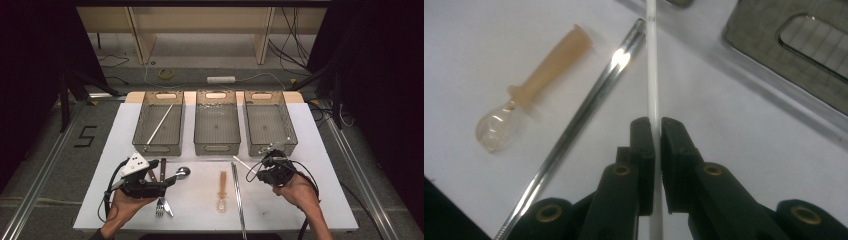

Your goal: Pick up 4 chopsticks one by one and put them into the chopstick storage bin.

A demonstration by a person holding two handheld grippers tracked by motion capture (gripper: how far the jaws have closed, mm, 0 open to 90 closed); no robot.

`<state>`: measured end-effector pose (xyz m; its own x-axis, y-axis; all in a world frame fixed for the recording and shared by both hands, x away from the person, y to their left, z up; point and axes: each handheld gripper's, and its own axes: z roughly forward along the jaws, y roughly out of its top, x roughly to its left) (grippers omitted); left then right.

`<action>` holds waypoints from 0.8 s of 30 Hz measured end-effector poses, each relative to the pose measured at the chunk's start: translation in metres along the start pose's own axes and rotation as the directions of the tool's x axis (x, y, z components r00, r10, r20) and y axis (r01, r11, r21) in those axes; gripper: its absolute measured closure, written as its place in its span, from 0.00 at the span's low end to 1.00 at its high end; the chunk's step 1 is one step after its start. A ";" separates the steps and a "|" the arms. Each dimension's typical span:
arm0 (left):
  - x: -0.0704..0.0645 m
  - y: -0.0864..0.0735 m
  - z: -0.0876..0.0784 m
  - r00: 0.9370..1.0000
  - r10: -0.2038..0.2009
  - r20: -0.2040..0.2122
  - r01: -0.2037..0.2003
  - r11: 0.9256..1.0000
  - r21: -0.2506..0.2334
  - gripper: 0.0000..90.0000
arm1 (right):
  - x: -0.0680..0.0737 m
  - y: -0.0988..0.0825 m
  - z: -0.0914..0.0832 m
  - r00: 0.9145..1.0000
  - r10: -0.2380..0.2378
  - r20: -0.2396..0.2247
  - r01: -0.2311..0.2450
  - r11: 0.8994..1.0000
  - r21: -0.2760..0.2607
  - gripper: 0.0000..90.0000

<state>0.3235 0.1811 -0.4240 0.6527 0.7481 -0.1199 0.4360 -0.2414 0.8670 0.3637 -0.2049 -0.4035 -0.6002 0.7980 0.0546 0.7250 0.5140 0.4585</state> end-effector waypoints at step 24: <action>-0.050 0.025 0.056 0.919 0.277 0.280 -0.332 0.927 0.172 0.20 | 0.070 0.011 -0.007 0.953 -0.251 -0.171 0.253 0.968 -0.011 0.95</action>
<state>0.3364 0.1032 -0.4238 0.8943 0.4475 -0.0054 0.2940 -0.5785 0.7609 0.3277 -0.1454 -0.3884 -0.8115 0.5775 0.0890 0.5461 0.6954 0.4670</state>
